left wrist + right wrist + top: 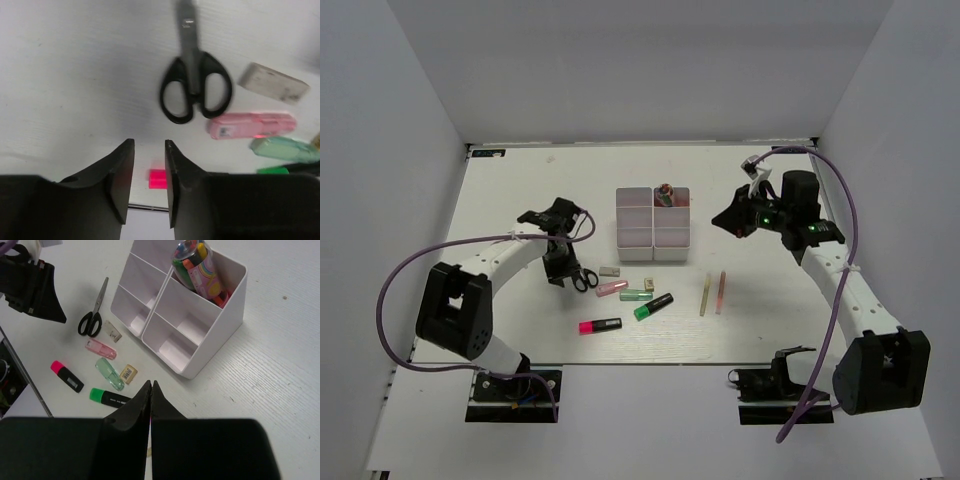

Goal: Sort the stationery into containers
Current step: Pick up the scissors from the center of the board.

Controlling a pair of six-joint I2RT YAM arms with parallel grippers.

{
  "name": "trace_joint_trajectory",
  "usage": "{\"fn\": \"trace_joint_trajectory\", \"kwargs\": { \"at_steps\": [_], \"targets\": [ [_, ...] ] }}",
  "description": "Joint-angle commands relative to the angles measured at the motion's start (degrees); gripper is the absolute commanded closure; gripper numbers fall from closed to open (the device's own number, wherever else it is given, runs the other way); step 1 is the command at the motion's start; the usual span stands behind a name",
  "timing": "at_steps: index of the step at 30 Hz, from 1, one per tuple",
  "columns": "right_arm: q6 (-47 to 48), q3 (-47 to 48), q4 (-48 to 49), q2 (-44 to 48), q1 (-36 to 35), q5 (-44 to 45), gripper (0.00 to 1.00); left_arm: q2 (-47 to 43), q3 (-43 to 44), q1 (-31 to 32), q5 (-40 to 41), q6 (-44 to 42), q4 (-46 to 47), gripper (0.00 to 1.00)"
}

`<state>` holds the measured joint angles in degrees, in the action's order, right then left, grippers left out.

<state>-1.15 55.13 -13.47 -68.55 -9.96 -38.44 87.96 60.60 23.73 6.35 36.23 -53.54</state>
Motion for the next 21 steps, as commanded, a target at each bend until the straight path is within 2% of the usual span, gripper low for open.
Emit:
{"fn": "trace_joint_trajectory", "kwargs": {
  "at_steps": [1,6,21],
  "targets": [
    [-1.2,-0.8,2.7,1.3,0.7,-2.3,1.00,-2.4,-4.8,-2.3,-2.6,3.3,3.2,0.57],
    [-1.8,-0.7,2.5,1.1,1.9,-3.2,1.00,-0.6,-6.5,-2.4,-5.0,5.6,6.7,0.57],
    [-3.2,-1.3,3.2,0.4,4.2,-6.0,1.00,2.8,-6.6,-2.5,-4.8,8.4,9.7,0.56]
  ]
}}
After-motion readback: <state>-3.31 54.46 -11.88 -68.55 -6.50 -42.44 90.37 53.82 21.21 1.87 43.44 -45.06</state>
